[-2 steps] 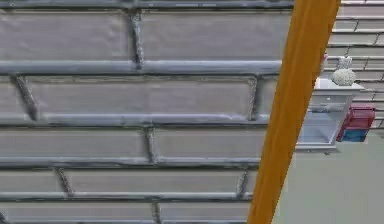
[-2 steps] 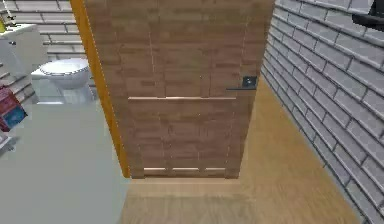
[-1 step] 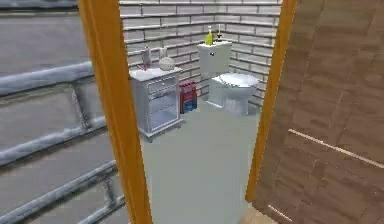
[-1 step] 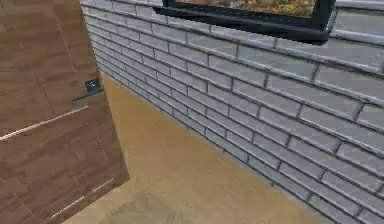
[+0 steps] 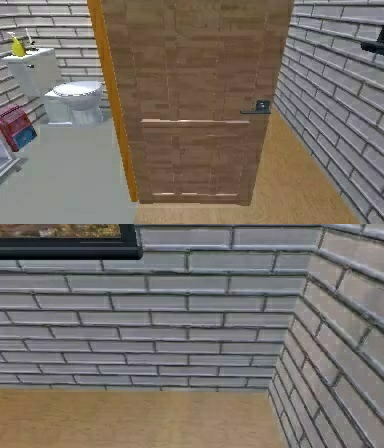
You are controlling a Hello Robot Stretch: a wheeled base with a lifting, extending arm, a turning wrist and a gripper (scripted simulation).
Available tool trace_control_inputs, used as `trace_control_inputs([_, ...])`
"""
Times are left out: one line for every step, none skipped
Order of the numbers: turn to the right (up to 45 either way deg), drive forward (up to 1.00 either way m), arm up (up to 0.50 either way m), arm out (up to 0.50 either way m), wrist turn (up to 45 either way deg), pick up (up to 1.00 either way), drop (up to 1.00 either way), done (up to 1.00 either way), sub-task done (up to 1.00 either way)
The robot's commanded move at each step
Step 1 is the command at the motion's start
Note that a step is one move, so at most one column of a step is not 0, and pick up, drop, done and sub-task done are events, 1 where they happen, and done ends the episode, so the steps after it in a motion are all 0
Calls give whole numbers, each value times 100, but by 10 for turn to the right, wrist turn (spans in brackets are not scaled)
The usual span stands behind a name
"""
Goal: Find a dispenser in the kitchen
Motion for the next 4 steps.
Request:
trace_control_inputs([360,0,0,0,0,0,0,0,0])
trace_control_inputs([0,100,0,0,0,0,0,0,0])
trace_control_inputs([60,0,0,0,0,0,0,0,0])
trace_control_inputs([0,25,0,0,0,0,0,0,0])
